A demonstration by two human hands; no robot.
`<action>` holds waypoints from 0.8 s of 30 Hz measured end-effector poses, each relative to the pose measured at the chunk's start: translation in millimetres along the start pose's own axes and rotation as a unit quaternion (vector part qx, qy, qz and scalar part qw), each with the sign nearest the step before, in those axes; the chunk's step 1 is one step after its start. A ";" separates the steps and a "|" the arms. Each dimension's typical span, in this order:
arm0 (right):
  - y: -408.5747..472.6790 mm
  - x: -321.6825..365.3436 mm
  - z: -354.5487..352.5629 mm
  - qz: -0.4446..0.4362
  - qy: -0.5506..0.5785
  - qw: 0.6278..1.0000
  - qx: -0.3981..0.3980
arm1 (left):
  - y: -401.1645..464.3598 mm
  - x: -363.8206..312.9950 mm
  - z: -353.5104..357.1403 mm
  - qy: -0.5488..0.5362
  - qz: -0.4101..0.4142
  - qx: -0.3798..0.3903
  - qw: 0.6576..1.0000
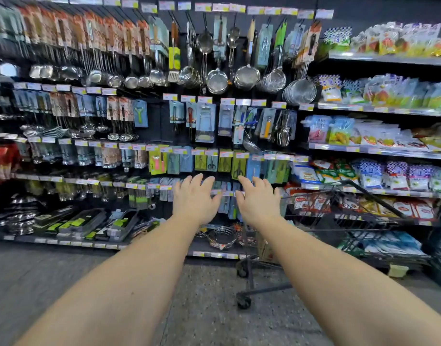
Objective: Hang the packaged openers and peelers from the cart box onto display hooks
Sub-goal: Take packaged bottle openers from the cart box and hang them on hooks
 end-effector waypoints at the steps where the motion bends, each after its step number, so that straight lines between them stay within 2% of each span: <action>1: 9.9 -0.2 14.1 0.007 -0.002 1.000 0.010 | 11.7 7.6 12.6 0.007 -0.001 0.022 1.000; 6: 80.4 -8.8 89.8 0.040 -0.011 0.998 0.038 | 90.4 48.9 77.5 0.038 0.025 0.090 0.995; 12: 168.1 -27.5 158.8 0.091 0.004 0.993 0.072 | 200.8 73.4 139.3 0.062 0.069 0.125 0.988; 16: 206.4 -62.4 198.9 0.130 -0.007 0.984 0.117 | 253.2 63.5 190.4 0.072 0.102 0.151 0.981; 24: 293.0 -181.4 274.6 0.189 -0.037 0.971 0.141 | 353.7 5.2 322.8 0.060 0.165 0.201 0.964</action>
Point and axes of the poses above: each hand's wrist, its own y-axis towards the middle knuckle, its own z-axis out of the palm, x = y × z, the point moved 5 cm from there along y, towards the middle knuckle, and after that the axes turned 2 degrees about -z, right-handed, at the moved point
